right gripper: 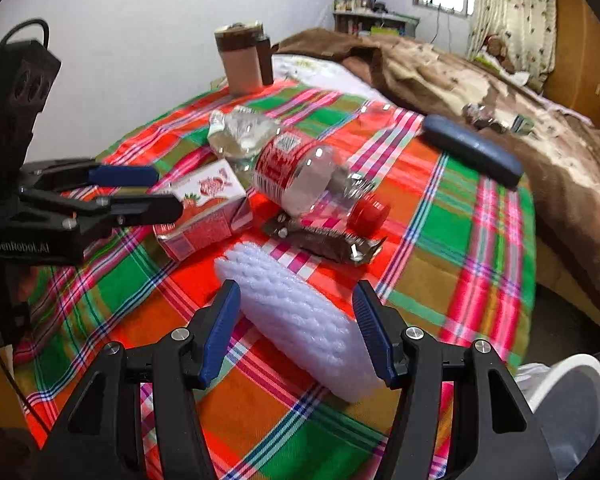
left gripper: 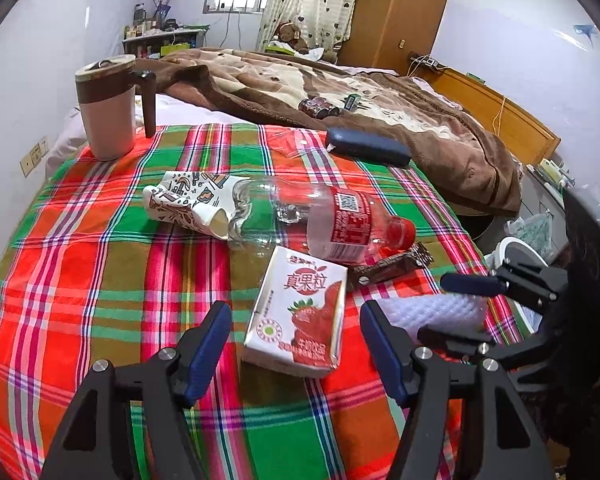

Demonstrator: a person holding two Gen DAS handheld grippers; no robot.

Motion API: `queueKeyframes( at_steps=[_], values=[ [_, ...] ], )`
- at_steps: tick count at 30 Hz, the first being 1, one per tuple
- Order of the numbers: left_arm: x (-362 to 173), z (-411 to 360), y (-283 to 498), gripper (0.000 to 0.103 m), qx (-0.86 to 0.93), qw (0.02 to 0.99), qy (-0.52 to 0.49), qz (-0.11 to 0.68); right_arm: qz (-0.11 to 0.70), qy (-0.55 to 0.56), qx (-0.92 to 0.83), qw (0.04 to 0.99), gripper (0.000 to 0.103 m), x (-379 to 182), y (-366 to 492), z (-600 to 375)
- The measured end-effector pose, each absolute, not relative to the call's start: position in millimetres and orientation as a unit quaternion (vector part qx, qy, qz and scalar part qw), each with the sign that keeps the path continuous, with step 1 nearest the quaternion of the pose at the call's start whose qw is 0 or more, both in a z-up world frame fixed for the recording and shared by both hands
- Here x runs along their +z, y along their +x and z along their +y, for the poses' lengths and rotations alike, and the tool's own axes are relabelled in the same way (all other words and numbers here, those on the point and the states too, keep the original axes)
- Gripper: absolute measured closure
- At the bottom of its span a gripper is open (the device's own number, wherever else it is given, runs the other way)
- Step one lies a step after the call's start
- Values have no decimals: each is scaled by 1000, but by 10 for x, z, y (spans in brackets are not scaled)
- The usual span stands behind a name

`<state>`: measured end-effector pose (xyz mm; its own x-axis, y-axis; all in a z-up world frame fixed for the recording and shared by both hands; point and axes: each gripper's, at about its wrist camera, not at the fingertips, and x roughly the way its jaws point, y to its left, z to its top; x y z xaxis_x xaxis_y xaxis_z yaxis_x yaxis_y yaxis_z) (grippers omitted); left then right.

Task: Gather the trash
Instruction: 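Grasp the strawberry milk carton with the left tool while the right tool grasps another foam sleeve, then carry the milk carton and foam sleeve over the bin with both tools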

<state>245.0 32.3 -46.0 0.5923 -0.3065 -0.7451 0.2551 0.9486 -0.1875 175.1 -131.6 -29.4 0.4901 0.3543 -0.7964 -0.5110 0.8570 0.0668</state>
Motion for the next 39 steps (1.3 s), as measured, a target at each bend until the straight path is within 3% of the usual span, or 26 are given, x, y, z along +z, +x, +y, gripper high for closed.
queueKeyframes(
  at_steps=[20,24,27,32,34,39],
  values=[
    [-703,274,2626,37,-170,876,-36,451,455,-75,179,869,43,-241,1471,-1414],
    [-708,269,2609,42,-173,878,-38,445,457,-50,169,872,44,-270,1522,-1485],
    [-701,256,2594,43,-175,880,-38,440,456,-32,166,874,57,-278,1538,-1526],
    [-679,258,2555,43,-172,883,-39,435,448,-12,160,879,63,-274,1544,-1562],
    [-666,261,2537,43,-169,885,-40,433,447,-6,156,881,72,-271,1540,-1587],
    [-636,229,2444,43,-171,887,-36,428,445,2,159,882,75,-260,1510,-1600]
  ],
)
